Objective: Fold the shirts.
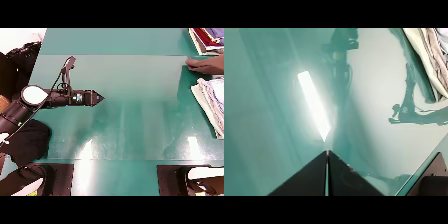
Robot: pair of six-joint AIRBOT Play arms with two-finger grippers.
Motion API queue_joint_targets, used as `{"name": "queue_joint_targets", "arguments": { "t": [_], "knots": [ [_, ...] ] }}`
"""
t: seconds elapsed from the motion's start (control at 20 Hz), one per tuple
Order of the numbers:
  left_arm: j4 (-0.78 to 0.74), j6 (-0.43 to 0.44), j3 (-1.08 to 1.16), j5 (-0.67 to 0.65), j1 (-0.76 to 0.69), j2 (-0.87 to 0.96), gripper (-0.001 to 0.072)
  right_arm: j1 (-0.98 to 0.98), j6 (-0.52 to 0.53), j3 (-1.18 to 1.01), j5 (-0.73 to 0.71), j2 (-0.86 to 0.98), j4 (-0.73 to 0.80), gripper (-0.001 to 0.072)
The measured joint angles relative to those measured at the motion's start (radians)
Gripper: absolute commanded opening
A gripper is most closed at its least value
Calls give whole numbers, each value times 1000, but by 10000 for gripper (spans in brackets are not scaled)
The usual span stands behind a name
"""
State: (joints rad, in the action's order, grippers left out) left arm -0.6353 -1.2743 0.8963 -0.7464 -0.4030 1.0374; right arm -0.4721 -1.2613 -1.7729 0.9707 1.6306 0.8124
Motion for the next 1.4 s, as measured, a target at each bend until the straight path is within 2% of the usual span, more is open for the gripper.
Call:
{"name": "queue_joint_targets", "arguments": {
  "t": [0.35, 0.65, 1.15, 1.2, 1.3, 1.35, 1.4],
  "knots": [
    [0, -8, 0, 4, -6, 0, 26, -43, 62, -180, -55, -2, 0, 16],
    [0, -9, 0, 5, -6, 0, 26, -103, 122, -263, 91, -17, 0, 16],
    [-10, -8, 0, 3, -6, 0, 27, -301, 236, 38, 341, -213, 27, 19],
    [-11, -8, 0, 3, -6, 0, 27, -329, 240, 80, 367, -235, 48, 42],
    [-11, -6, 0, 2, -6, 0, 27, -385, 240, 162, 412, -280, 93, 304],
    [-12, -6, 0, 2, -6, 0, 26, -412, 237, 201, 425, -302, 126, 368],
    [-13, -3, 0, 2, -6, 0, 27, -441, 230, 243, 438, -325, 162, 388]
  ]
}}
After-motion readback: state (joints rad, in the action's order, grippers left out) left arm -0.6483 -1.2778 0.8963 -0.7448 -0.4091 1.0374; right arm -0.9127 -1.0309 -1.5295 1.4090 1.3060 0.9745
